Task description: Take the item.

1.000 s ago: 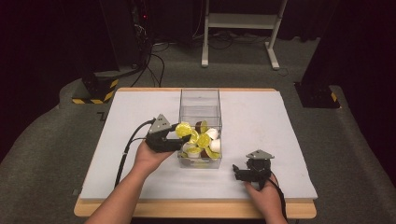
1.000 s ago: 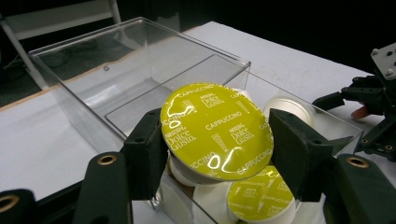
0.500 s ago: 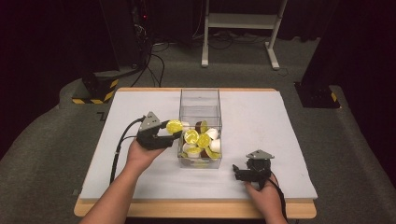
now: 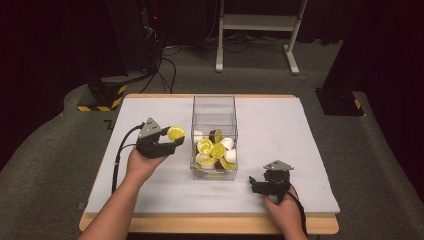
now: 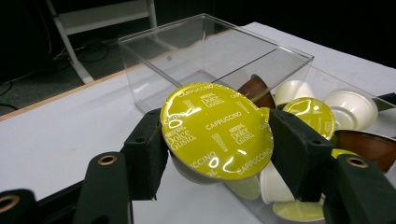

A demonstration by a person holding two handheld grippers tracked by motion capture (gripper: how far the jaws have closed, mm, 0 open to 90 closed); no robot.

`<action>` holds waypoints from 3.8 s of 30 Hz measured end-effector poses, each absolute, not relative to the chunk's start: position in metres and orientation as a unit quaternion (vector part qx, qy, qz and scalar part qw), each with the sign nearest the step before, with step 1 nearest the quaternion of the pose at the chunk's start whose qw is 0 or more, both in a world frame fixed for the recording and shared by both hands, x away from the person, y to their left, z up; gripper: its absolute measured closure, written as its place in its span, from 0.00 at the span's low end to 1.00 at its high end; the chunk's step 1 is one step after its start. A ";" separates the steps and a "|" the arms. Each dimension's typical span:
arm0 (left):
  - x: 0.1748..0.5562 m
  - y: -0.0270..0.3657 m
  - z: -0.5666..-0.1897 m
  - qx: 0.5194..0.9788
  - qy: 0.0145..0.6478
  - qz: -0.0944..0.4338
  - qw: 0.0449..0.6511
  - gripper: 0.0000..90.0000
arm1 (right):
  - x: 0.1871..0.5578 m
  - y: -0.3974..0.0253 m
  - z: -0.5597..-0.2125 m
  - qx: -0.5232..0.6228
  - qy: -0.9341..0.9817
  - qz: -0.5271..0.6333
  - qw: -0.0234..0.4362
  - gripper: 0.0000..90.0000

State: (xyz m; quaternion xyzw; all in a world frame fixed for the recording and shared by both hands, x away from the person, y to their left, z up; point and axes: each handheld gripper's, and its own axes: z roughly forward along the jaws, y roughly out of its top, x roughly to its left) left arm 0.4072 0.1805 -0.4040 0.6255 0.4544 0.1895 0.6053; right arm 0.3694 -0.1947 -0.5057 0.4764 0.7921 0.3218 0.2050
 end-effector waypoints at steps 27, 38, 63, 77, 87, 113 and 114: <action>0.424 0.213 -0.418 0.609 0.491 0.210 0.587 0.45 | 0.369 -0.195 -0.506 0.476 0.792 0.322 0.205 0.11; 0.431 0.215 -0.435 0.610 0.509 0.201 0.572 0.45 | 0.369 -0.195 -0.506 0.476 0.792 0.322 0.205 0.11; 0.451 0.208 -0.486 0.629 0.548 0.184 0.520 0.45 | 0.369 -0.195 -0.506 0.476 0.792 0.322 0.205 0.11; 0.454 0.208 -0.504 0.629 0.561 0.182 0.507 0.45 | 0.369 -0.195 -0.506 0.476 0.792 0.322 0.205 0.11; 0.448 0.215 -0.490 0.618 0.562 0.184 0.517 0.33 | 0.369 -0.195 -0.506 0.476 0.792 0.322 0.205 0.11; 0.365 0.247 -0.508 0.652 0.550 0.191 0.486 0.32 | 0.369 -0.195 -0.506 0.476 0.792 0.322 0.206 0.11; 0.361 0.249 -0.510 0.657 0.549 0.192 0.481 0.33 | 0.369 -0.195 -0.506 0.476 0.792 0.322 0.206 0.11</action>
